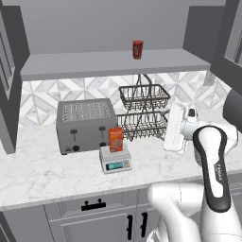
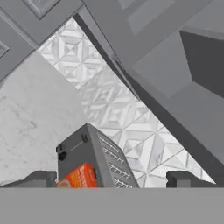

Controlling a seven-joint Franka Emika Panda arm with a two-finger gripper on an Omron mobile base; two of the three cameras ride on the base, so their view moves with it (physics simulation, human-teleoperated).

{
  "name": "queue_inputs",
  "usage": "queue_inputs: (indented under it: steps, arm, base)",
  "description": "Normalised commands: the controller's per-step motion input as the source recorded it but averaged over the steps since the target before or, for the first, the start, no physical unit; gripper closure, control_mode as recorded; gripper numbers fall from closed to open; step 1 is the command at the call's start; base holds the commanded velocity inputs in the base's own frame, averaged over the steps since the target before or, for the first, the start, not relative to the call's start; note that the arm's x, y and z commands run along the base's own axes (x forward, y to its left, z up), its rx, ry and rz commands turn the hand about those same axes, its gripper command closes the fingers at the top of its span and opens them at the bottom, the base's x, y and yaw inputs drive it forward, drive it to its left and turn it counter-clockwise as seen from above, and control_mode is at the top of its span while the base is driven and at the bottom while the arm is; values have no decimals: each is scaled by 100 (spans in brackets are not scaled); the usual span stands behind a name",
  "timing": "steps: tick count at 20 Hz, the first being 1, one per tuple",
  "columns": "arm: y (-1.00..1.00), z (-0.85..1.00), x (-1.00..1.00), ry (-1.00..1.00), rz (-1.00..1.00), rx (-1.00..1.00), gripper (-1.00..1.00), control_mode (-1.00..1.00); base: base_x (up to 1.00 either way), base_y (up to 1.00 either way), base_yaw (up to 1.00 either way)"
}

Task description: Pick the boxed food and place it on the digital scale for weighing, and close the cabinet.

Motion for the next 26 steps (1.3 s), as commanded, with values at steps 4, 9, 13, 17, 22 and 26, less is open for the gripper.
queue_inputs:
  steps: [4, 9, 13, 17, 22, 26]
  arm:
    - [-7, 54, -56, -25, -29, -22, -100, -100]
    - [-4, 5, -89, -40, -27, -22, -100, -100]
    - [13, 1, -51, -47, -44, -7, -100, -100]
    - [62, -13, -15, -43, -62, -3, -100, -100]
    - [33, -18, -32, -31, -52, -1, -100, -100]
    - [-39, -29, -93, -25, -4, 0, -100, -100]
  base:
    - [0, 0, 0]
    - [0, 0, 0]
    - [0, 0, 0]
    - [0, 0, 0]
    - [0, 0, 0]
    - [0, 0, 0]
